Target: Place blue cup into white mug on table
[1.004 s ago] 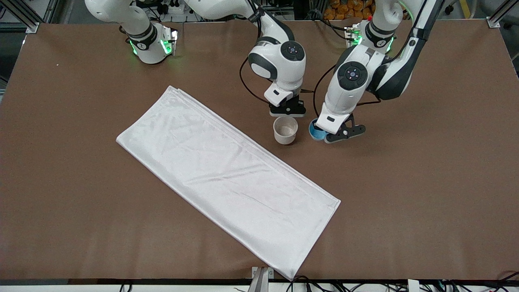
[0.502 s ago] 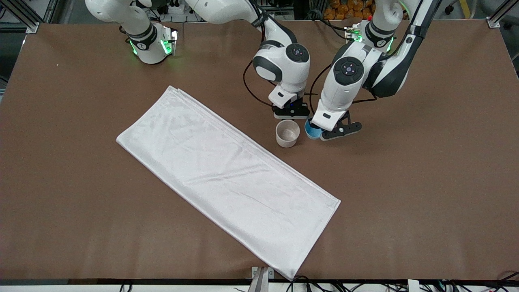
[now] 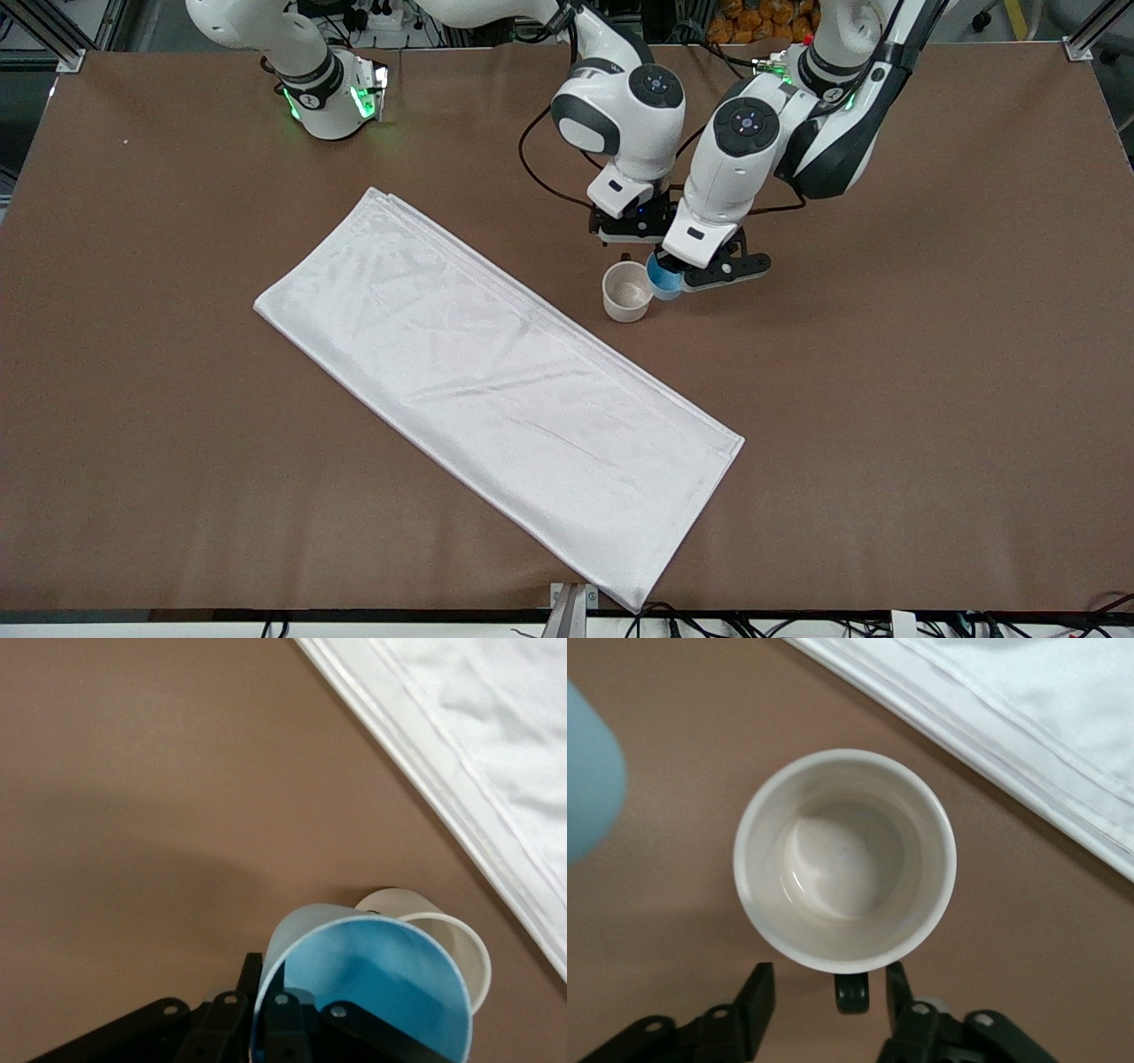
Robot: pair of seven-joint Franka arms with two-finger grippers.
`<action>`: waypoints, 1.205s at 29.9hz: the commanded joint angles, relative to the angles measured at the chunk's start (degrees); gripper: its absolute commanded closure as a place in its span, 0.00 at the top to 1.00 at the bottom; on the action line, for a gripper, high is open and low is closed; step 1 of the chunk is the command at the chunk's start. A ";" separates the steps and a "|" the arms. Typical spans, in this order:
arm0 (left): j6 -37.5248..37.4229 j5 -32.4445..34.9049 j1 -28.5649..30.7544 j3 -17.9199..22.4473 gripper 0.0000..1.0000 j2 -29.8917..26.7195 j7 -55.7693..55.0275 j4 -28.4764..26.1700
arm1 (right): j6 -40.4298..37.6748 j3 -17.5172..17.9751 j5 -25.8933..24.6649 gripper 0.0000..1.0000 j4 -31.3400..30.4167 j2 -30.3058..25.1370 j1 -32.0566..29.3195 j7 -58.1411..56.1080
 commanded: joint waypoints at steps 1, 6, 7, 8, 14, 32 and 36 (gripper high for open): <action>2.20 -0.69 0.06 -1.79 0.00 -2.94 -1.93 -3.94 | 0.00 -0.22 -1.78 1.00 -3.80 -4.75 0.59 0.41; 2.55 -0.69 -0.21 -2.67 0.00 -2.68 -1.93 -4.38 | 0.35 -0.22 -1.86 1.00 -6.00 -6.95 0.50 -0.56; 2.64 -0.69 -0.12 -2.93 0.00 -2.68 -1.93 -4.64 | 0.27 -0.22 -1.86 1.00 -6.17 -7.21 0.50 -0.65; 2.82 -0.78 -0.12 -3.11 0.00 -2.77 -1.93 -4.99 | 0.27 -0.22 -1.86 1.00 -6.26 -7.39 0.50 -0.65; 5.98 -0.78 -0.38 -4.16 0.00 -2.07 -2.71 -5.96 | 0.35 -0.22 -1.86 1.00 -6.26 -7.66 0.42 -0.65; 7.30 -0.78 0.14 -4.43 0.00 1.54 -2.90 -2.89 | 3.77 -0.31 -3.36 1.00 -9.86 -7.83 0.50 -0.65; 5.02 -0.43 2.33 -4.25 0.00 1.45 -2.19 -0.52 | 8.34 -0.48 -3.36 1.00 -13.63 -9.06 0.42 -0.65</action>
